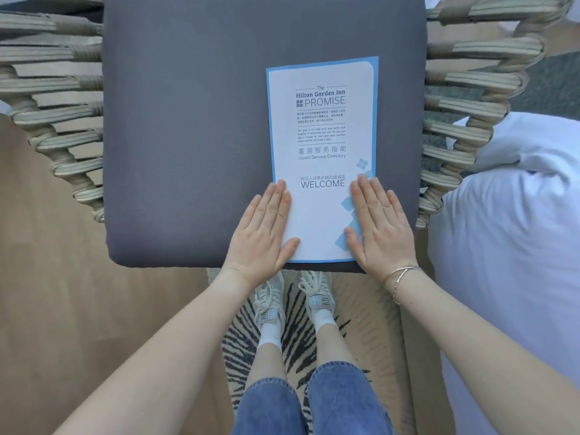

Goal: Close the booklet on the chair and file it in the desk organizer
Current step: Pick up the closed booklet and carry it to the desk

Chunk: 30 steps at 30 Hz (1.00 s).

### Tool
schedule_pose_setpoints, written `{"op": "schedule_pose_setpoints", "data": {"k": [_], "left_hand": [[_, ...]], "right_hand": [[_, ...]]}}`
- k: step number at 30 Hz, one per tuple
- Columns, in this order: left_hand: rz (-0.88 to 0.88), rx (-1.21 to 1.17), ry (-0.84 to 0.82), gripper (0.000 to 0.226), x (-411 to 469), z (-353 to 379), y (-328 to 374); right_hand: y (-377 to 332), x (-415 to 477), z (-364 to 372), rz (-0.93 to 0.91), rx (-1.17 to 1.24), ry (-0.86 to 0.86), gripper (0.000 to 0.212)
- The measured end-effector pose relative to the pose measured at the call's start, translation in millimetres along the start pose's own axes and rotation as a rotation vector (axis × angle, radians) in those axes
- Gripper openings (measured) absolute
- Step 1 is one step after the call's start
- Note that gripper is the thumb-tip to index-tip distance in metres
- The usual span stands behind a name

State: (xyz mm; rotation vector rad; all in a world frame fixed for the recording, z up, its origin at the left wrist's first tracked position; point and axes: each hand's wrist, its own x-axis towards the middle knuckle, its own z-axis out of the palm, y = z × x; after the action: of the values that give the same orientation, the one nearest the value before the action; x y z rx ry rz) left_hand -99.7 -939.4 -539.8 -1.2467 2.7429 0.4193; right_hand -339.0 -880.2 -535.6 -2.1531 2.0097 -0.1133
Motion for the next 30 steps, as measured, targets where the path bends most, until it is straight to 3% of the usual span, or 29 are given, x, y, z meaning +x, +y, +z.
{"op": "schedule_pose_setpoints", "data": {"k": [7,11,14,20,24,27,30], "left_hand": [[-0.023,-0.047,-0.158,0.069,1,-47,11],[-0.063,-0.230,-0.073,0.058,13,-85,7],[-0.232,-0.374,0.042,0.061,27,-100,-1],[-0.589,-0.664,0.096,0.068,55,-90,14],[-0.771,-1.008,0.161,0.065,64,-86,30],[-0.875,-1.189,0.172,0.061,65,-90,25],[-0.867,-1.430,0.113,0.060,56,-100,12]], "right_hand": [[-11,6,-41,0.059,0.059,-0.177,0.064],[-23,14,-69,0.189,0.225,-0.173,0.061],[-24,34,-83,0.292,0.260,-0.092,0.064],[-32,69,-76,0.524,0.194,-0.093,0.067],[-44,71,-67,0.603,0.218,-0.107,0.064],[-44,69,-69,0.679,0.416,-0.076,0.061],[-38,64,-78,0.755,0.689,-0.032,0.059]]}}
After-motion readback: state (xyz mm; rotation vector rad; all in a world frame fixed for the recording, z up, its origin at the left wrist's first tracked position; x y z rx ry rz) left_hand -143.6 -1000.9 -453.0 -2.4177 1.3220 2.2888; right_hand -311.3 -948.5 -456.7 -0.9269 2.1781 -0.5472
